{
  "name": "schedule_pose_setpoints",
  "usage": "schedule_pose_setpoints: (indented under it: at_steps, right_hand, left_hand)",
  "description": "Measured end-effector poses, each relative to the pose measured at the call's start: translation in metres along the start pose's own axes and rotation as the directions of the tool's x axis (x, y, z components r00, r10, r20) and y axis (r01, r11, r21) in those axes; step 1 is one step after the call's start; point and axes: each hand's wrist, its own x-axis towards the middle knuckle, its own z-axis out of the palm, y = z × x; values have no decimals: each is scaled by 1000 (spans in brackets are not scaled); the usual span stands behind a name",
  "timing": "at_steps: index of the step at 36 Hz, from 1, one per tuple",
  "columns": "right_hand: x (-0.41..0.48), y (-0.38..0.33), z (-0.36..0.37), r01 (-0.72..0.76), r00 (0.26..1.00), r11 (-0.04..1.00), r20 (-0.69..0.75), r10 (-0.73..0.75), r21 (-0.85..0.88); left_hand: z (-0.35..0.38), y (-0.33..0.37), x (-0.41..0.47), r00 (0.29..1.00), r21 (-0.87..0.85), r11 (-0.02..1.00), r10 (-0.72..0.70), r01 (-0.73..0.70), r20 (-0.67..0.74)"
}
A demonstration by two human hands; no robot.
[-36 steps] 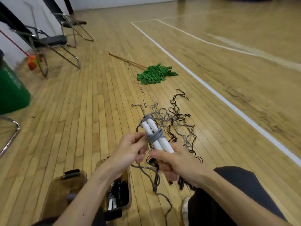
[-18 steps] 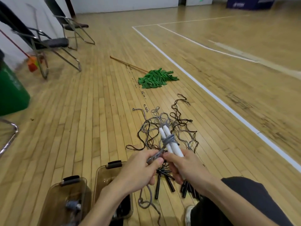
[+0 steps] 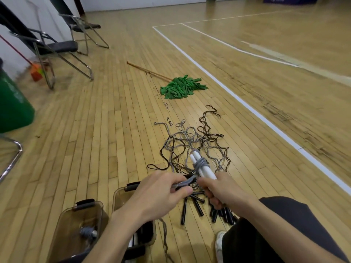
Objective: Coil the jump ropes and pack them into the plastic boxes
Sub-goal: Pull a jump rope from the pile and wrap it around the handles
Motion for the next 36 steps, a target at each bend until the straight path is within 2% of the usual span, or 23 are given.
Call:
schedule_pose_setpoints:
  at_steps: [5, 10, 13, 16, 19, 24, 30, 36]
  right_hand:
    - [-10, 5, 3, -78, 959, 965, 245, 142, -251]
    - [-16, 5, 8, -74, 839, 852, 429, 333, -518]
    - [-21, 4, 10, -24, 762, 807, 512, 396, -590]
    - [-26, 2, 11, 29, 693, 814, 598, 402, -581]
    - [-31, 0, 10, 84, 676, 838, 648, 350, -540]
    - [-37, 0, 10, 133, 693, 888, 682, 234, -439]
    - [-42, 2, 7, 136, 678, 934, 718, 155, -330]
    - [-41, 3, 1, 92, 730, 988, 683, 17, -123]
  left_hand:
    - [1, 1, -5, 998, 124, 991, 52, -48, -27]
    - [3, -2, -9, 994, 57, 995, 78, -82, 72]
    - [5, -2, -9, 990, -22, 996, 86, -84, 112]
    - [6, -9, -7, 989, -183, 982, 75, -51, 126]
    - [6, -14, -5, 986, -347, 938, 68, -11, 153]
    - [8, -15, -3, 980, -487, 872, 63, 39, 191]
    - [16, -15, -2, 954, -662, 737, 87, 132, 286]
    - [33, -27, -8, 940, -682, 662, -107, 311, 324]
